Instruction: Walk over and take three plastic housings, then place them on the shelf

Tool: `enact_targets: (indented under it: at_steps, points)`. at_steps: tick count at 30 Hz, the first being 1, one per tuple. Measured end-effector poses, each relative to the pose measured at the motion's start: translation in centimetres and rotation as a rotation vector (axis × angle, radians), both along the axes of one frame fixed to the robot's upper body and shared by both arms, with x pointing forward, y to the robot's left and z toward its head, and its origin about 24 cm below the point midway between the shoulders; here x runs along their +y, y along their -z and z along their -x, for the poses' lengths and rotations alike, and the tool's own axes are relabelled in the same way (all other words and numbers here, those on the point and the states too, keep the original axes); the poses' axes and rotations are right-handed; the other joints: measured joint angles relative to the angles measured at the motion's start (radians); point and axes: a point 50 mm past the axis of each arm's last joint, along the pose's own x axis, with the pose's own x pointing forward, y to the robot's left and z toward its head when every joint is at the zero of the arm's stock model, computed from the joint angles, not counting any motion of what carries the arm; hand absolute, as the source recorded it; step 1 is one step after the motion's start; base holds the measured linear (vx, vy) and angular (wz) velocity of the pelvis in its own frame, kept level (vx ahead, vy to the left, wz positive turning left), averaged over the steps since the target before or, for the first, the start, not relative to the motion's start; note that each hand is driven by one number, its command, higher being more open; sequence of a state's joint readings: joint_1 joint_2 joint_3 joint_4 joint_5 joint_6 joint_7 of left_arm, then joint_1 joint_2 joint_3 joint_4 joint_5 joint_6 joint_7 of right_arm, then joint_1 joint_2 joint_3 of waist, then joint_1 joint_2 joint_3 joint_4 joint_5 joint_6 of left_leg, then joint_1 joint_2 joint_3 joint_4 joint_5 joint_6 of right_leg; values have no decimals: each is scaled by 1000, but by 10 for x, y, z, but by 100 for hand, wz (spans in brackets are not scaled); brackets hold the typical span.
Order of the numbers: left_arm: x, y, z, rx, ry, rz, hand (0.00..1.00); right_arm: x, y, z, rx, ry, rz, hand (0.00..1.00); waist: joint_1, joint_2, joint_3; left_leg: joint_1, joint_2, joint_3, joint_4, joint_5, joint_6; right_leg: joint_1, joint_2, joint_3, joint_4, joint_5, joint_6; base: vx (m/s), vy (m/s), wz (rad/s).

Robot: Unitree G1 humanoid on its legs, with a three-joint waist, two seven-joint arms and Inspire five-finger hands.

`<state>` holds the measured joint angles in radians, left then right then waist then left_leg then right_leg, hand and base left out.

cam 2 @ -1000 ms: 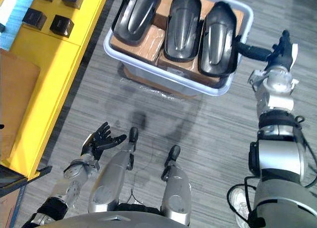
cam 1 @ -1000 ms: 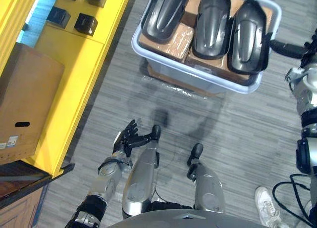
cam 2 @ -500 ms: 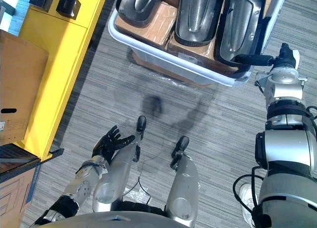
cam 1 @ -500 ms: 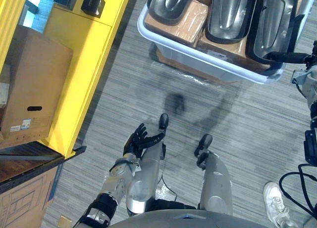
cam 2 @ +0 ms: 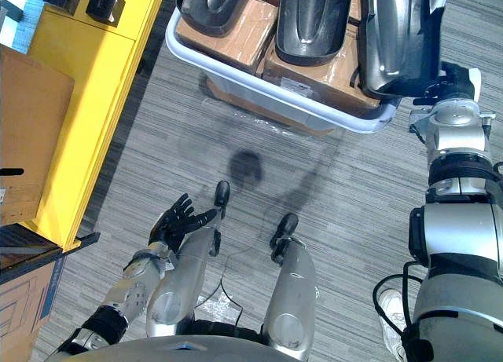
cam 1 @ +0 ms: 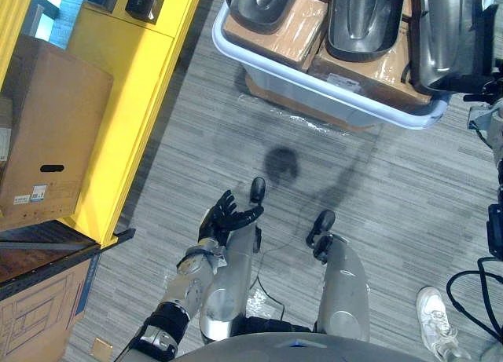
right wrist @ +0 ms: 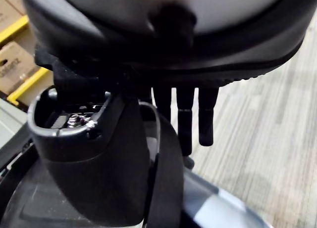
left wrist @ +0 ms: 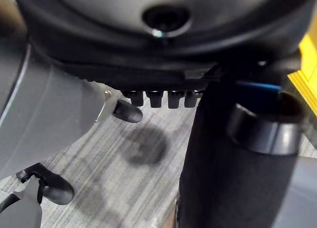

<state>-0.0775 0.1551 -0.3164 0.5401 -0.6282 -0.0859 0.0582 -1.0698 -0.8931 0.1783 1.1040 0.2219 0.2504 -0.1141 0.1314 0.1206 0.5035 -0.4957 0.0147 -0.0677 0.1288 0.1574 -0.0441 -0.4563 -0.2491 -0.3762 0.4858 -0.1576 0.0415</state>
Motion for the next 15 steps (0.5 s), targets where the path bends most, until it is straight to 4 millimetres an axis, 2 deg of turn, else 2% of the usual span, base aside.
enact_targets:
  at_steps: [8,12,15]
  points:
    - [1,0,1,-3,-13,-4,100,8,28,-1,-3,150,-63,0,1,-1,-1,57,3,5,-18,6,0,52,4,1,-11,1,1,2,-1,0]
    - [3,1,3,3,-23,-10,100,1,34,5,-35,223,-96,0,0,-1,-1,97,3,7,-61,26,1,75,4,1,-20,3,3,8,-1,0]
    - [7,2,10,3,-29,-13,100,-3,34,8,-85,251,-116,0,-15,-2,-1,155,5,7,-113,46,1,119,9,1,-43,7,9,47,-14,0]
